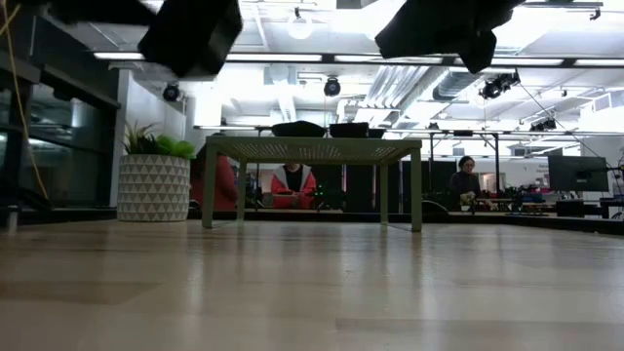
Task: Pick & Place Mini shaped plates
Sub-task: Stack the distorted square plate on top of the distorted square plate on the shelf
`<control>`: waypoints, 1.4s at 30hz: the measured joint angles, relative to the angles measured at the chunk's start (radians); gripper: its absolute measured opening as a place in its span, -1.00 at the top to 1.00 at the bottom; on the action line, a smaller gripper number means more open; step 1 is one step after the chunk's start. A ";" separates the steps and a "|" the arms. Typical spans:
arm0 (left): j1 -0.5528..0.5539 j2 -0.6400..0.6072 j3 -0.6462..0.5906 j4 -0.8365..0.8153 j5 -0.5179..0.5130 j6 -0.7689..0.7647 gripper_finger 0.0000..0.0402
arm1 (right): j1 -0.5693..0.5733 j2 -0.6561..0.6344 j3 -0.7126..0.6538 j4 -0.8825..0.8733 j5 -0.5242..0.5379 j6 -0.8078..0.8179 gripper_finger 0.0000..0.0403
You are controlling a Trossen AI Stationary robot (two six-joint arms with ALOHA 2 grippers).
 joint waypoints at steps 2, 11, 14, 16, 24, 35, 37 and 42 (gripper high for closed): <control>0.000 0.000 0.000 0.073 -0.098 0.078 1.00 | 0.013 0.032 0.000 0.053 0.082 -0.037 0.61; 0.014 0.000 0.000 0.200 -0.304 0.261 1.00 | 0.030 0.194 0.000 0.409 0.349 -0.255 0.61; 0.045 0.026 0.000 0.202 -0.304 0.253 1.00 | 0.027 0.250 0.000 0.573 0.399 -0.344 0.61; 0.074 0.046 0.000 0.209 -0.303 0.253 1.00 | 0.021 0.288 0.000 0.681 0.409 -0.399 0.61; 0.185 0.138 0.000 0.280 -0.302 0.252 1.00 | -0.001 0.398 0.002 1.024 0.417 -0.502 0.61; 0.252 0.151 0.000 0.356 -0.301 0.270 1.00 | -0.093 0.413 0.004 1.067 0.219 -0.431 0.61; 0.263 0.151 0.000 0.374 -0.301 0.283 1.00 | -0.106 0.413 0.003 1.067 0.183 -0.415 0.59; 0.290 0.151 0.000 0.429 -0.302 0.327 1.00 | -0.121 0.413 0.003 1.095 0.183 -0.437 0.49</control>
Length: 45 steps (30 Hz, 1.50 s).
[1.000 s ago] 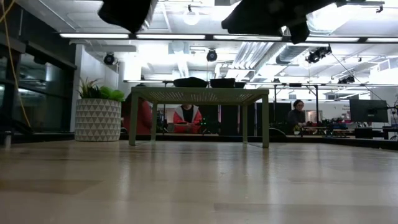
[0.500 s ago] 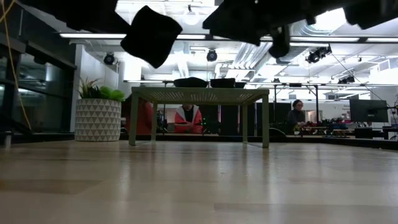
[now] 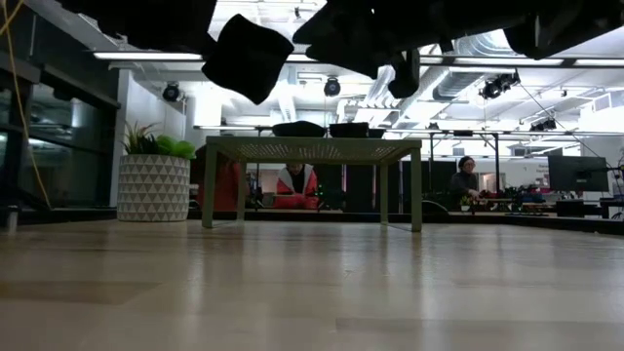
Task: Pick & Place Mini shaped plates
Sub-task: Stack the distorted square plate on top of the distorted square plate on the shelf
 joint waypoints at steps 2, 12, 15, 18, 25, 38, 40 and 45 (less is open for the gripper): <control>0.007 0.000 0.000 0.027 -0.001 0.026 1.00 | -0.006 0.000 0.000 0.023 -0.004 -0.032 0.43; 0.014 0.000 0.000 0.106 -0.001 0.157 1.00 | -0.031 0.000 0.000 0.059 -0.008 -0.103 0.27; 0.019 0.000 0.000 0.106 0.000 0.161 1.00 | -0.049 0.000 0.000 0.059 0.003 -0.101 0.28; 0.019 0.000 0.000 0.106 0.000 0.161 1.00 | -0.070 0.000 0.000 0.059 -0.016 -0.092 0.28; 0.019 0.000 0.000 0.106 0.000 0.161 1.00 | -0.118 0.000 0.000 0.043 -0.092 -0.042 0.28; 0.060 0.000 0.000 0.103 0.002 0.161 1.00 | -0.143 0.000 0.000 0.039 -0.126 0.021 0.28; 0.066 0.000 0.000 0.103 0.002 0.160 1.00 | -0.144 0.000 0.000 0.039 -0.108 0.021 0.28; 0.067 0.000 0.000 0.103 0.002 0.160 1.00 | -0.167 0.000 0.000 0.025 -0.127 0.067 0.28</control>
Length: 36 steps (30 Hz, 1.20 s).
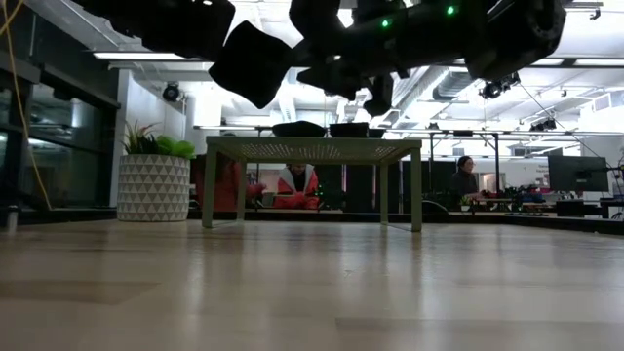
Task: Pick & Place Mini shaped plates
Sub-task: Stack the distorted square plate on top of the distorted square plate on the shelf
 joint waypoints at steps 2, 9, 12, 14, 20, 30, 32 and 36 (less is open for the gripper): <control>0.000 0.000 0.000 0.000 0.000 0.000 1.00 | -0.011 0.000 0.000 -0.007 -0.015 0.020 0.28; 0.000 0.000 0.000 0.000 0.000 0.000 1.00 | -0.027 0.000 0.000 -0.009 -0.045 0.036 0.28; 0.000 0.000 0.000 0.000 0.000 0.000 1.00 | -0.028 0.000 0.000 -0.012 -0.046 0.036 0.28; 0.000 0.000 0.000 0.000 -0.001 -0.001 1.00 | -0.028 0.000 0.000 -0.012 -0.048 0.036 0.28; 0.000 0.000 0.000 -0.001 -0.002 -0.001 1.00 | -0.045 0.000 0.000 -0.010 -0.083 0.036 0.29; 0.024 0.000 0.000 -0.006 -0.002 -0.002 1.00 | -0.074 0.000 0.000 -0.005 -0.150 0.059 0.37; 0.024 0.000 0.000 -0.006 0.008 -0.006 1.00 | -0.074 0.000 0.000 -0.005 -0.150 0.059 0.44; 0.024 0.000 0.000 -0.005 0.011 -0.011 1.00 | -0.074 0.000 0.000 -0.005 -0.156 0.054 0.61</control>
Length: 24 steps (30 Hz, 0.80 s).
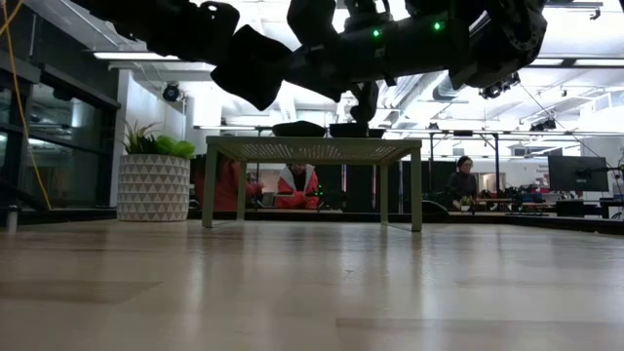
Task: Pick & Place Mini shaped plates
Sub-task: Stack the distorted square plate on top of the distorted square plate on the shelf
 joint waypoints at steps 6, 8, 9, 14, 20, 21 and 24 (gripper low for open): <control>0.000 0.000 0.000 0.000 0.001 0.000 1.00 | 0.000 0.000 0.000 0.000 -0.003 -0.003 0.86; 0.000 0.000 0.000 0.000 0.014 0.000 1.00 | -0.001 0.000 -0.001 0.000 0.001 -0.003 0.95; 0.000 0.000 -0.001 0.000 0.021 0.000 1.00 | -0.001 0.000 -0.001 0.000 0.001 -0.003 0.97; 0.000 0.000 -0.001 0.000 0.047 0.000 0.99 | -0.004 0.000 -0.002 0.001 -0.013 -0.007 0.99; 0.000 0.000 -0.001 0.000 0.080 0.010 0.99 | -0.004 0.000 -0.002 0.016 -0.019 -0.014 0.99; 0.000 0.000 -0.001 -0.001 0.087 0.014 0.99 | -0.004 0.000 -0.002 0.016 -0.019 -0.015 0.99; 0.000 0.000 -0.001 -0.001 0.106 0.050 0.99 | -0.004 0.000 -0.002 0.016 -0.019 -0.018 1.00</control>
